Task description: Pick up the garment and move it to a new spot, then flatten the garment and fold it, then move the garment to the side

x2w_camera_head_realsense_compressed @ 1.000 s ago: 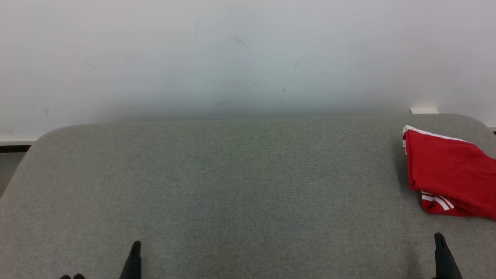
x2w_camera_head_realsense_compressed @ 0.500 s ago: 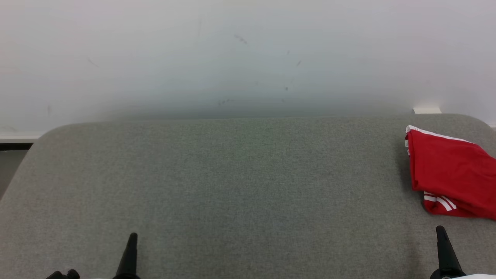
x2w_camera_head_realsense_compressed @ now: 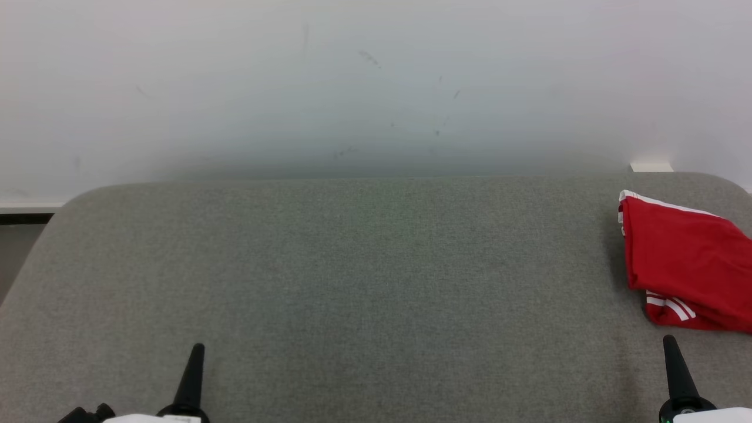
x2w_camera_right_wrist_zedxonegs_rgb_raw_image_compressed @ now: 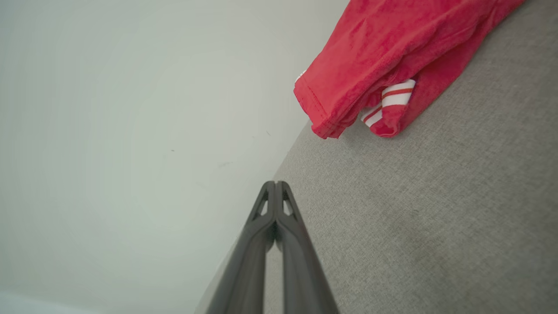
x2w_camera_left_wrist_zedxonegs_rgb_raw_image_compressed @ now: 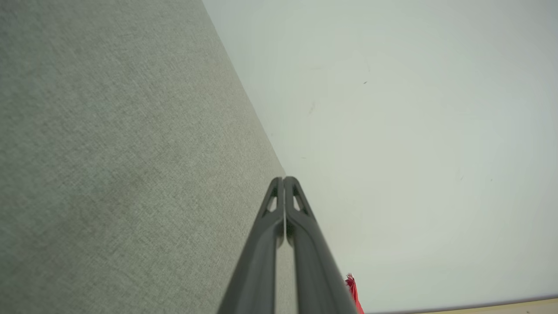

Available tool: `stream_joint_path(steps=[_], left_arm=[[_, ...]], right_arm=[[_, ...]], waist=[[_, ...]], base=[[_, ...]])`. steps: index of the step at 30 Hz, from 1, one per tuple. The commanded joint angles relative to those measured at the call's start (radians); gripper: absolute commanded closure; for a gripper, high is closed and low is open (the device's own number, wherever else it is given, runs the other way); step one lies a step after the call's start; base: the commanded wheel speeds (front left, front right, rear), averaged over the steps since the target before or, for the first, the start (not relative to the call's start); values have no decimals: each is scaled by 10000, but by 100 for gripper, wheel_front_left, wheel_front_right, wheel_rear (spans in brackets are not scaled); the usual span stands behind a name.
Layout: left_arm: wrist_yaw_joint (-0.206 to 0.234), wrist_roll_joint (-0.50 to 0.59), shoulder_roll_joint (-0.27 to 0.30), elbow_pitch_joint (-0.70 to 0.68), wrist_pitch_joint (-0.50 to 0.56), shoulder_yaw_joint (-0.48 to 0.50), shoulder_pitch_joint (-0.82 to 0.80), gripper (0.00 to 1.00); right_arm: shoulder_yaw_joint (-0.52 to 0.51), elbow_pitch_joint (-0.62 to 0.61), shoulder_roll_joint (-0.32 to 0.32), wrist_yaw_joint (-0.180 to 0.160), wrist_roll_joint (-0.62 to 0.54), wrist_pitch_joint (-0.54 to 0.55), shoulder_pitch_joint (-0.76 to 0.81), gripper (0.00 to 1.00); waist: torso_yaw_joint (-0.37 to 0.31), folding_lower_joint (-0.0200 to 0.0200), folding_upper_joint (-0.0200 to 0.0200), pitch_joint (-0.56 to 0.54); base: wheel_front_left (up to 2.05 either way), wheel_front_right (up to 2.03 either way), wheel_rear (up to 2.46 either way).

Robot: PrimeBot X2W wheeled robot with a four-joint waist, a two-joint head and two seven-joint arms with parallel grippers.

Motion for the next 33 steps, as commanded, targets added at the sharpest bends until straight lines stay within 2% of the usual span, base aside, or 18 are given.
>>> stream_joint_path(steps=[1,33], left_arm=[[-64,-352,90,-34,75,70,-225,100],[-188,-3007,128,165,715,384,-740,100]], right_arm=[[-62,-49,-117,-14,268,75,-240,100],[-191,-4,-175,-19,2865,691,-641,100]], waist=[[7,0,-1,4],[150,0,-1,83]], base=[[0,0,0],[0,0,0]])
